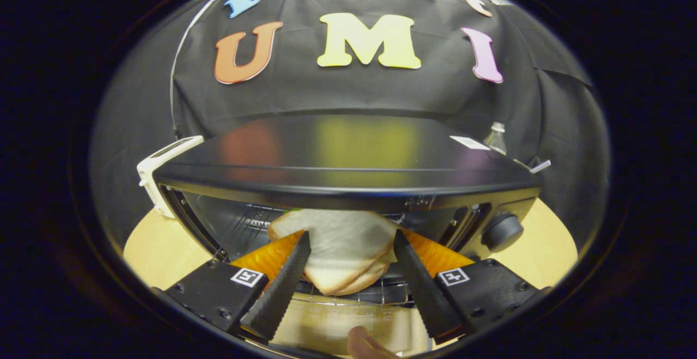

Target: Open the toaster oven, put the food inside, and close the toaster oven door.

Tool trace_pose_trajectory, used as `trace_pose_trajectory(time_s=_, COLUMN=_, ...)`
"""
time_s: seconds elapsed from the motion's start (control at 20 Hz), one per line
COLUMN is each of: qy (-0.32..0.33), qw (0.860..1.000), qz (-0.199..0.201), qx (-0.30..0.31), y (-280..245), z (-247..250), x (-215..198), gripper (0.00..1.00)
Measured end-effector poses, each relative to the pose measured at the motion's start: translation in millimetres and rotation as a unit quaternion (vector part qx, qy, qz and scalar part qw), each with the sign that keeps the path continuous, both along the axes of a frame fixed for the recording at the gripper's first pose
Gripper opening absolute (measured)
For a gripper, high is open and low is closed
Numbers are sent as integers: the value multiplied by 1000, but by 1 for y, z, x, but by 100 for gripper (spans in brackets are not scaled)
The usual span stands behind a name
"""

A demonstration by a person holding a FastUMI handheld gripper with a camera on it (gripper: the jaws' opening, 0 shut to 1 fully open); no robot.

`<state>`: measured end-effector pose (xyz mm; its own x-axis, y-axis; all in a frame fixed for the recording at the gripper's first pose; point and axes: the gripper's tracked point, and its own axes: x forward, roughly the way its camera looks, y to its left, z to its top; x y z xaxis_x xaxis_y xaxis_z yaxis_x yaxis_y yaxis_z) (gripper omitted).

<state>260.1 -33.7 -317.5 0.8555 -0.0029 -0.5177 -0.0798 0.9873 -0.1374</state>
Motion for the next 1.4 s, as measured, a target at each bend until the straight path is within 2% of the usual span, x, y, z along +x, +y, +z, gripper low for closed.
trace_pose_trajectory(time_s=0.25, qy=19, qw=999, qz=-28, qx=42, y=-6, z=9, x=-35, gripper=100)
trace_pose_trajectory(time_s=0.4, qy=26, qw=998, qz=-24, qx=43, y=-8, z=16, x=-73, gripper=100)
trace_pose_trajectory(time_s=0.65, qy=17, qw=999, qz=-10, qx=33, y=-1, z=21, x=-143, gripper=100)
trace_pose_trajectory(time_s=0.85, qy=7, qw=1000, qz=-17, qx=5, y=5, z=-1, x=-183, gripper=100)
trace_pose_trajectory(time_s=1.1, qy=34, qw=999, qz=-13, qx=-3, y=15, z=-43, x=-208, gripper=100)
trace_pose_trajectory(time_s=1.2, qy=51, qw=998, qz=-21, qx=19, y=19, z=-59, x=-204, gripper=100)
trace_pose_trajectory(time_s=1.4, qy=90, qw=995, qz=-33, qx=9, y=20, z=-85, x=-206, gripper=100)
